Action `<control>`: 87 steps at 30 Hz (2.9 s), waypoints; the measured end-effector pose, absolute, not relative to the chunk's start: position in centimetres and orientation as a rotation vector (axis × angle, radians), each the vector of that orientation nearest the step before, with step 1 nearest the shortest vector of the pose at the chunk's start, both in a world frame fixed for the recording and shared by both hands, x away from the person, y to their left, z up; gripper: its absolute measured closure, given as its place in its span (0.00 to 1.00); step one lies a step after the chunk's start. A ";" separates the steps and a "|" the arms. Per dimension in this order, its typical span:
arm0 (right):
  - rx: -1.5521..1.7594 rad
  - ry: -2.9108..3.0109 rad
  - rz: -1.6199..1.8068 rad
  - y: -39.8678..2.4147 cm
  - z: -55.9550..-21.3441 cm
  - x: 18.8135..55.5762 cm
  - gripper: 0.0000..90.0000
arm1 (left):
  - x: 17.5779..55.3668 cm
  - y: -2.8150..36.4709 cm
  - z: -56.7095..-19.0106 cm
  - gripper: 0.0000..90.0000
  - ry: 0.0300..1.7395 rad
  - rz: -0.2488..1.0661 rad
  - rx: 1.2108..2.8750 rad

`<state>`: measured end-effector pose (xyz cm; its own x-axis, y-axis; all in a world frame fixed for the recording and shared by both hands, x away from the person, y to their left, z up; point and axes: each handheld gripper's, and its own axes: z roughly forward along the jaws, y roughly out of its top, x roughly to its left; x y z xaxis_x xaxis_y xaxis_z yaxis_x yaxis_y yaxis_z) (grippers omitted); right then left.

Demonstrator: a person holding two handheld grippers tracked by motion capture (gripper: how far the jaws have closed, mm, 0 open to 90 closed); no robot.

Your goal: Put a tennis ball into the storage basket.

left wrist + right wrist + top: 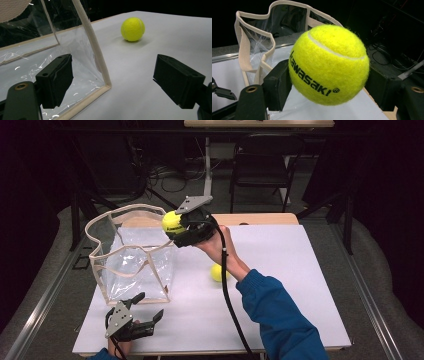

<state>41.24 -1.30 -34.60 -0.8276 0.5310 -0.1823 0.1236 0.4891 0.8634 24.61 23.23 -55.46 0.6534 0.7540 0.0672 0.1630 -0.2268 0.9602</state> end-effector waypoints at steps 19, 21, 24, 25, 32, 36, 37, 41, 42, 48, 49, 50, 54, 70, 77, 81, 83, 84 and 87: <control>0.559 2.281 1.328 -0.3 -35.2 41.6 0.29 | 24.6 23.1 -55.5 0.18 0.740 0.651 1.751; 0.554 2.279 1.326 -0.1 -35.2 41.5 0.29 | 24.7 23.1 -55.5 0.18 0.740 0.650 1.752; 0.549 2.280 1.326 0.1 -35.2 41.5 0.29 | 24.7 23.2 -55.5 0.18 0.740 0.650 1.752; 0.548 2.279 1.325 0.2 -35.3 41.5 0.29 | 24.7 23.2 -55.5 0.18 0.740 0.650 1.752; 0.554 2.264 1.339 0.5 -35.5 41.6 0.29 | 24.6 23.1 -55.5 0.18 0.744 0.647 1.749; 0.564 2.267 1.333 0.6 -35.6 41.8 0.29 | 24.7 23.2 -55.5 0.18 0.740 0.648 1.754; 0.566 2.266 1.332 0.6 -35.6 41.8 0.29 | 24.7 23.2 -55.5 0.18 0.740 0.648 1.755; 0.567 2.264 1.332 0.6 -35.6 42.0 0.29 | 24.6 23.1 -55.5 0.18 0.742 0.647 1.749; 0.568 2.266 1.329 0.7 -35.6 42.0 0.29 | 24.6 23.1 -55.5 0.18 0.740 0.648 1.751; 0.577 2.276 1.316 1.0 -35.7 42.4 0.29 | 24.7 23.1 -55.5 0.18 0.741 0.648 1.752; 0.577 2.277 1.315 1.0 -35.7 42.5 0.29 | 24.7 23.1 -55.5 0.18 0.740 0.647 1.752; 0.578 2.280 1.313 1.1 -35.7 42.5 0.29 | 24.7 23.1 -55.5 0.18 0.740 0.648 1.753; 0.579 2.285 1.308 1.2 -35.8 42.7 0.29 | 24.7 23.2 -55.5 0.18 0.743 0.647 1.750; 0.591 2.324 1.285 2.2 -36.1 43.3 0.29 | 24.6 23.2 -55.5 0.18 0.745 0.648 1.748; 0.589 2.342 1.270 2.6 -36.2 43.3 0.29 | 24.6 23.2 -55.5 0.18 0.744 0.647 1.750; 0.587 2.352 1.264 2.7 -36.2 43.4 0.29 | 24.6 23.2 -55.5 0.18 0.745 0.645 1.749; 0.587 2.356 1.257 2.9 -36.3 43.4 0.29 | 24.7 23.2 -55.5 0.18 0.743 0.646 1.752; 0.587 2.357 1.256 2.9 -36.3 43.4 0.29 | 24.7 23.2 -55.5 0.18 0.741 0.647 1.753; 0.584 2.363 1.252 3.1 -36.3 43.4 0.29 | 24.6 23.1 -55.5 0.18 0.745 0.646 1.749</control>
<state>43.42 3.07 -36.32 -0.8319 0.5336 -0.1523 0.1734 0.5107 0.8421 24.63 23.15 -55.48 0.6567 0.7515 0.0624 0.1687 -0.2270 0.9592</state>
